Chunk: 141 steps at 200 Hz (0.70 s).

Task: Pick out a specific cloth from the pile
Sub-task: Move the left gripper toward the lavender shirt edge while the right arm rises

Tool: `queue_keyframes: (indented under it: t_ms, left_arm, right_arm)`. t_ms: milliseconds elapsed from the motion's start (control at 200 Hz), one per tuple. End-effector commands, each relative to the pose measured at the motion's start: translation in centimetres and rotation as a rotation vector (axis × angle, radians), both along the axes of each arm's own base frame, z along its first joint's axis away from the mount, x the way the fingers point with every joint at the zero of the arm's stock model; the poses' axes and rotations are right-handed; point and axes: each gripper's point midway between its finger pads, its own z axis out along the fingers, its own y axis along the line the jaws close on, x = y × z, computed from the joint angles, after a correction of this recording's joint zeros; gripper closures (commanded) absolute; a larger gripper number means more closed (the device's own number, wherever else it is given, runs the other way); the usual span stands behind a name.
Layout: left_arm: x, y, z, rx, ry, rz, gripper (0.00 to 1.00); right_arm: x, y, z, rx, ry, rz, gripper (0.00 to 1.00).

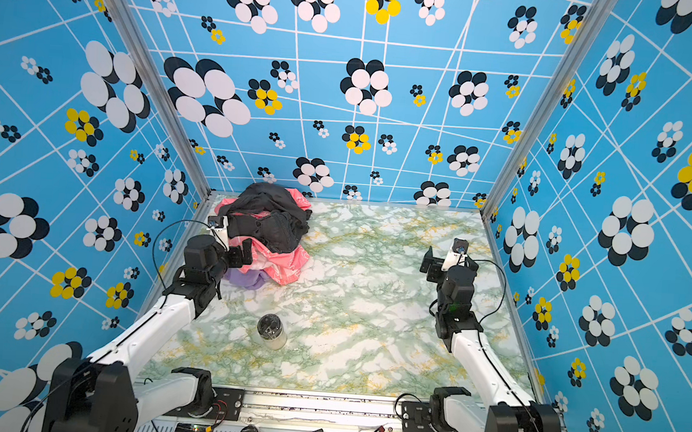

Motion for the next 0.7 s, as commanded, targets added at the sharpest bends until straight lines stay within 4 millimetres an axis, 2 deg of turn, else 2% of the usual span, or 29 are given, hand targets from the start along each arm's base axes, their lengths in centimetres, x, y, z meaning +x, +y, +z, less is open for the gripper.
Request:
queue_keyframes:
  t_ms: [0,125,145,320,455,700]
  left_arm:
    - [-2.8,-0.1,-0.3,-0.048,0.107,0.009,0.01]
    - [-4.6,0.0,0.9,-0.071,0.146,0.009,0.03]
    - [-4.8,-0.1,0.9,-0.082,0.157,0.008,0.03]
    - [-5.6,0.3,1.3,-0.311,0.211,0.038,0.03]
    - [-5.2,1.9,0.8,-0.456,0.237,0.089,0.07]
    - [-4.9,5.3,-1.1,-0.583,0.258,0.2,0.14]
  right_arm:
    - [-0.9,1.2,-0.3,0.034,0.098,0.056,0.01]
    - [-1.2,2.0,1.8,0.048,0.102,0.099,0.01]
    - [-1.3,3.2,2.2,0.049,0.103,0.137,0.01]
    - [-1.9,5.9,4.1,0.061,0.102,0.235,0.01]
    - [-2.3,8.0,4.7,0.067,0.117,0.31,0.01]
    - [-2.7,10.9,4.6,0.071,0.141,0.402,0.01]
